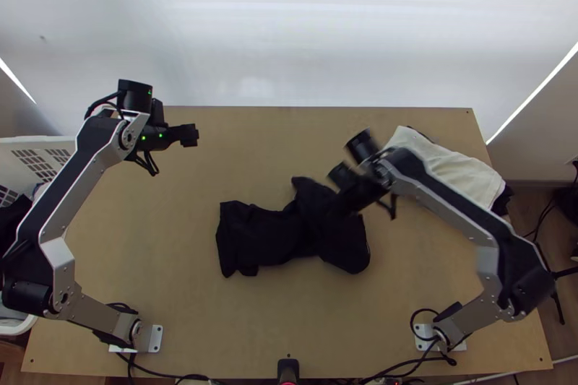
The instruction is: Fold the t-shirt
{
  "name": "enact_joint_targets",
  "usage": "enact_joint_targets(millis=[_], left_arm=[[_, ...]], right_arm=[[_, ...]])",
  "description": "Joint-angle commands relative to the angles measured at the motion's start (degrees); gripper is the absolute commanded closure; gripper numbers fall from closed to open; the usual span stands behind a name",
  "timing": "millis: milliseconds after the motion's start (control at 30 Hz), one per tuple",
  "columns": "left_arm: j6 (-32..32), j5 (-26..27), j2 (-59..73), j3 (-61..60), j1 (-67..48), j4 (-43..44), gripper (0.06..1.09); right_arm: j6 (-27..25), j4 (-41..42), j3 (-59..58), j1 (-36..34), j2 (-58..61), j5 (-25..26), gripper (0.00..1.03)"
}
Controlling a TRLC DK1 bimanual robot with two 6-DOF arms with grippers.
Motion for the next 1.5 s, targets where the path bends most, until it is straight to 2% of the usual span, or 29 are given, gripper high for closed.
enact_joint_targets(millis=[0, 100, 167, 233, 300, 533, 733, 767, 833, 867, 900, 1200, 1333, 1467], left_arm=[[0.0, -0.2, 0.2, 1.3, -0.2, -0.7, 0.1], [0.1, -0.4, 0.2, 1.4, 0.0, -0.8, 0.1], [0.2, -0.4, 0.2, 1.6, 0.1, -0.8, 0.1], [0.1, -0.4, 0.2, 1.6, 0.2, -0.8, 0.1], [0.1, -0.4, 0.3, 1.8, 0.1, -0.8, 0.1], [0.0, -0.4, 0.3, 1.3, 0.2, -0.8, 0.1], [0.0, -0.4, 0.4, 1.5, 0.1, -0.8, 0.1], [0.0, -0.4, 0.4, 1.6, 0.1, -0.8, 0.1], [0.0, -0.4, 0.5, 1.7, 0.1, -0.8, 0.1], [0.0, -0.4, 0.6, 1.8, 0.0, -0.8, 0.1], [0.0, -0.4, 0.6, 1.9, 0.0, -0.8, 0.1], [0.0, -0.4, 0.7, 2.9, 0.0, -1.0, 0.1], [0.0, -0.4, 0.7, 3.0, 0.1, -1.2, 0.1], [0.0, -0.4, 0.7, 3.1, 0.2, -1.3, 0.1]], right_arm=[[-1.6, 0.4, -6.6, 7.4, 3.0, -2.5, 0.98], [-1.2, 0.7, -7.1, 7.8, 2.2, -2.4, 0.69], [-0.8, 0.7, -6.7, 7.8, 0.8, -1.3, 0.41], [-0.7, 0.7, -6.3, 7.8, -0.9, -0.1, 0.25], [-0.8, 0.7, -6.0, 7.8, -3.0, 2.5, 0.15], [-0.7, 2.1, -4.4, 7.8, -10.9, 10.3, 0.15], [-2.4, 3.7, -5.5, 7.8, -12.9, 16.5, 0.18], [-2.8, 3.8, -5.7, 7.9, -12.9, 16.7, 0.26], [-3.2, 4.2, -5.8, 8.3, -13.1, 17.4, 0.53], [-3.4, 4.3, -5.8, 8.5, -13.2, 17.4, 0.62], [-3.3, 4.3, -5.9, 8.7, -13.3, 17.3, 0.63], [-3.2, 6.0, -7.7, 8.8, -9.5, 17.3, 0.62], [-3.3, 7.2, -8.2, 8.6, -7.8, 17.3, 0.5], [-3.2, 9.1, -8.3, 8.5, -6.9, 17.3, 0.5]])
